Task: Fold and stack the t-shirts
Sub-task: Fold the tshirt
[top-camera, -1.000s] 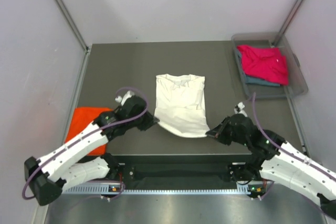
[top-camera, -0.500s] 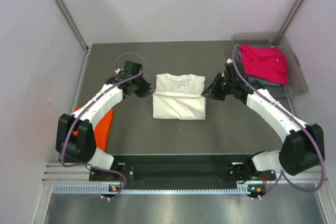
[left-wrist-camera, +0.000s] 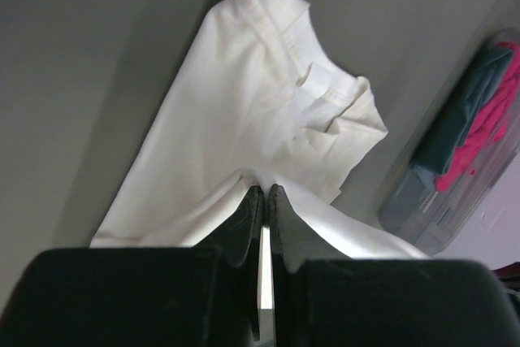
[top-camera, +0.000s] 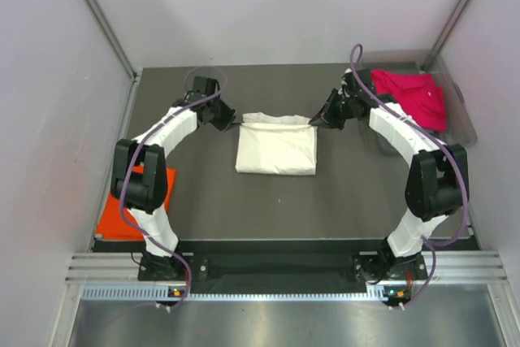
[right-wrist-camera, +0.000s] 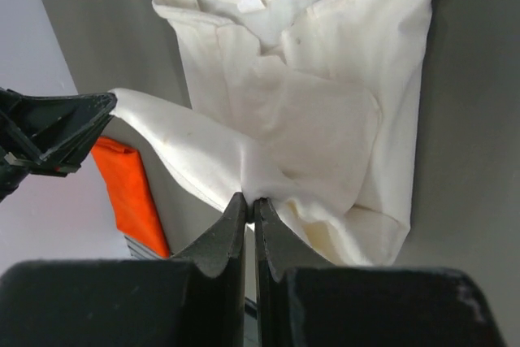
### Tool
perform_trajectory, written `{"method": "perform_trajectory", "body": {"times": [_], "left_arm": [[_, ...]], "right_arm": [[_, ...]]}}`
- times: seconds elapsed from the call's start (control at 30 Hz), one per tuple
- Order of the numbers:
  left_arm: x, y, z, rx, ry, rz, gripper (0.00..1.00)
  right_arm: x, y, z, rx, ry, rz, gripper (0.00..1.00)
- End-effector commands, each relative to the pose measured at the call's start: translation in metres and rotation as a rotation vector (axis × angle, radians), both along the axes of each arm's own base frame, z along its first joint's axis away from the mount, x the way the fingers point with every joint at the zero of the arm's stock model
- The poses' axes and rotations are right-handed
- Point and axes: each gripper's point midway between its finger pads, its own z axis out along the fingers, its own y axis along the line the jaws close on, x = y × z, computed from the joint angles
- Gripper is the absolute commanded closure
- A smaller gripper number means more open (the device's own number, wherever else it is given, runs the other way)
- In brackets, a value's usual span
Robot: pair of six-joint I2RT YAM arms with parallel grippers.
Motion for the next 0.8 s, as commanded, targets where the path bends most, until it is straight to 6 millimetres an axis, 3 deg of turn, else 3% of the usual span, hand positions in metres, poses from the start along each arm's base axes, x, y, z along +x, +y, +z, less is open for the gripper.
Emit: {"method": "perform_trajectory", "body": {"times": [0.0,0.23,0.77], "left_arm": [[0.037,-0.011,0.036,-0.047,-0.148,-0.046,1.0],[0.06,-0.009,0.012,-0.032,-0.118,-0.041,1.0],[0.101,-0.014,-0.015,-0.087,-0.098,-0.049,1.0]], "right_arm": [[0.022,-0.007,0.014,0.017,-0.055,0.007,1.0],[0.046,-0.018,-0.018,0.04,0.005,-0.008,1.0],[0.098,-0.015,-0.034,0.104,0.027,-0.02,1.0]]}}
